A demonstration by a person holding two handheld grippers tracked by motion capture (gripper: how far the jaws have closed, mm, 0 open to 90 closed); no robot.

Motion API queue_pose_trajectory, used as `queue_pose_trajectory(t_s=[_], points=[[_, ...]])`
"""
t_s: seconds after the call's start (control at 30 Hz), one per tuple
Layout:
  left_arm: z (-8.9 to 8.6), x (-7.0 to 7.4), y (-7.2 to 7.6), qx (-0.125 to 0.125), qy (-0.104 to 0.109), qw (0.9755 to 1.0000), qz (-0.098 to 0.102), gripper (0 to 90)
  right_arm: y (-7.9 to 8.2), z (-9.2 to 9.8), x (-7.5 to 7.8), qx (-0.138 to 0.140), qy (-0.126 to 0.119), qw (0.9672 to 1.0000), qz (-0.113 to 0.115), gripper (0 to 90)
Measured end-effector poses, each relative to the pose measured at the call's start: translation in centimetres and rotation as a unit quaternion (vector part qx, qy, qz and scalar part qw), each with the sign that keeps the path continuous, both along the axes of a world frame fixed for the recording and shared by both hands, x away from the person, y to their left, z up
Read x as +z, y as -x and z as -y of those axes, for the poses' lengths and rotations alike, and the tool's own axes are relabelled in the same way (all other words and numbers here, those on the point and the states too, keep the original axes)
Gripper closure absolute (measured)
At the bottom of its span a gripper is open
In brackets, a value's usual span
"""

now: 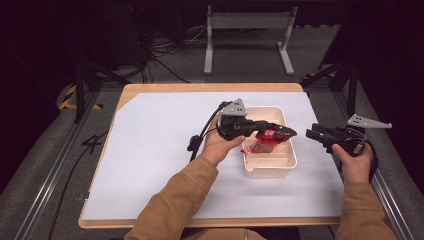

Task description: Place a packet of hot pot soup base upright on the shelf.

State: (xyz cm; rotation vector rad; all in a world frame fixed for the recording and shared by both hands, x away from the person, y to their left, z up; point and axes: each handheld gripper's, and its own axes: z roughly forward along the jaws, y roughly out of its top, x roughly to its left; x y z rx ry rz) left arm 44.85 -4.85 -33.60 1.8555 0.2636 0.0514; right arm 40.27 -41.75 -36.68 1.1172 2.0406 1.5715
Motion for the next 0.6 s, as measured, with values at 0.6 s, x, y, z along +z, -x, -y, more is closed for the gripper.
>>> queue_pose_trajectory(t_s=[0.6], points=[[3.8, -0.1, -0.8, -0.045, -0.082, 0.9951, -0.031, 69.3, 0.1, 0.3, 0.2, -0.001, -0.006, 1.0000, 0.005, 51.6]])
